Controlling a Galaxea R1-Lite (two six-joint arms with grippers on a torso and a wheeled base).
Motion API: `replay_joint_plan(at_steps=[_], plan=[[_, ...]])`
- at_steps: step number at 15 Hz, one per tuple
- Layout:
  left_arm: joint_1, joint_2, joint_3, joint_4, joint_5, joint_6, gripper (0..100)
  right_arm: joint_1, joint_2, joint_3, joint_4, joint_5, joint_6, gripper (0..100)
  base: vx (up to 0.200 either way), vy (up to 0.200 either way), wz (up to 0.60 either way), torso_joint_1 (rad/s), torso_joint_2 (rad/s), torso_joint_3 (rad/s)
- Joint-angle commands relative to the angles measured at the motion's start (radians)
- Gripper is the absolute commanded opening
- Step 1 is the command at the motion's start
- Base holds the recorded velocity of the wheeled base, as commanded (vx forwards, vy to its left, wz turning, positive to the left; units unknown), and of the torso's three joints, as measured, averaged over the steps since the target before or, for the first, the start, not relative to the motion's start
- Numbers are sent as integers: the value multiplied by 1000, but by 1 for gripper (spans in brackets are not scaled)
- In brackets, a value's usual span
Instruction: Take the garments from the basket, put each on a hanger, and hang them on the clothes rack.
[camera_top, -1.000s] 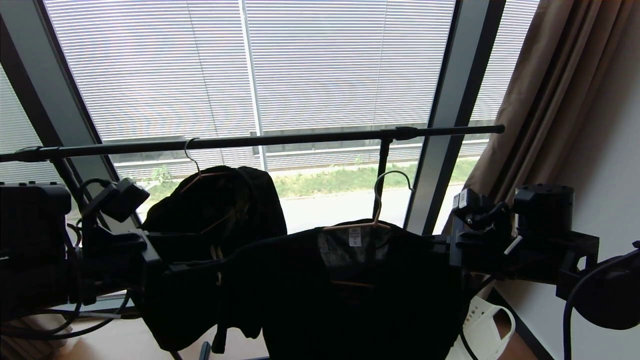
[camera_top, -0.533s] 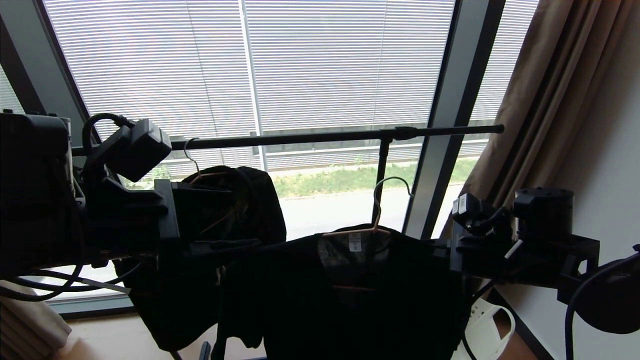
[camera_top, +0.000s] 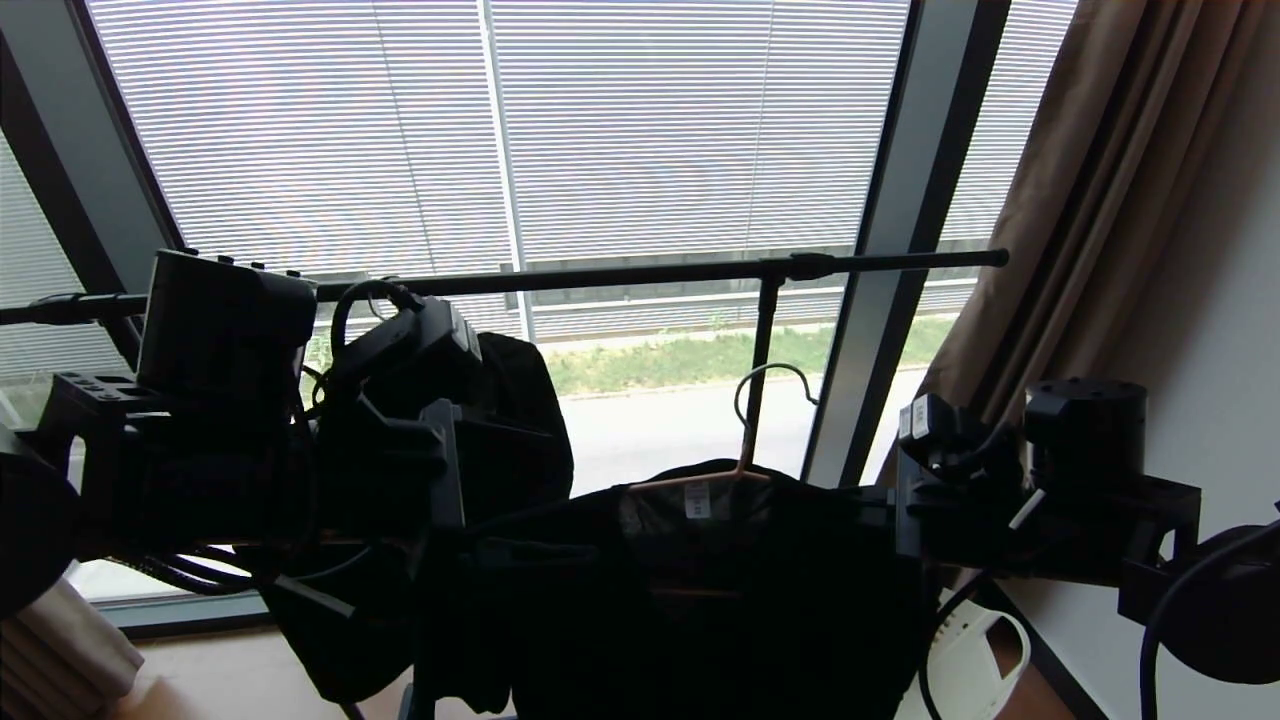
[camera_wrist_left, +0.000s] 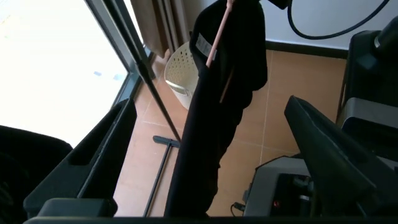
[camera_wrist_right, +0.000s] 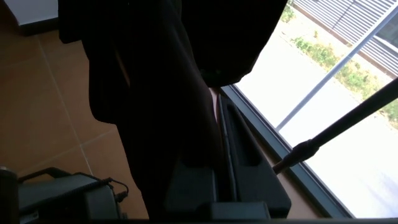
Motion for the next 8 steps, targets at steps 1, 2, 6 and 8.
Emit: replay_joint_plan(at_steps=[1,2,6,8], plan=[[-16,38,-2,-2,0,0,100,5,-10,2,-1,0,-1,0,0,0,0,0,0,0],[-31,53,-4,-3,1,0,100,7,-13,2,-1,0,-1,0,0,0,0,0,0,0],[-48,87,-18,-3,4,-1,100,17,-36,7,1,0,-1,0,0,0,0,0,0,0],[-69,113,-31,-3,18,-1,100,40,-59,16,1,-8,-1,0,0,0,0,0,0,0]])
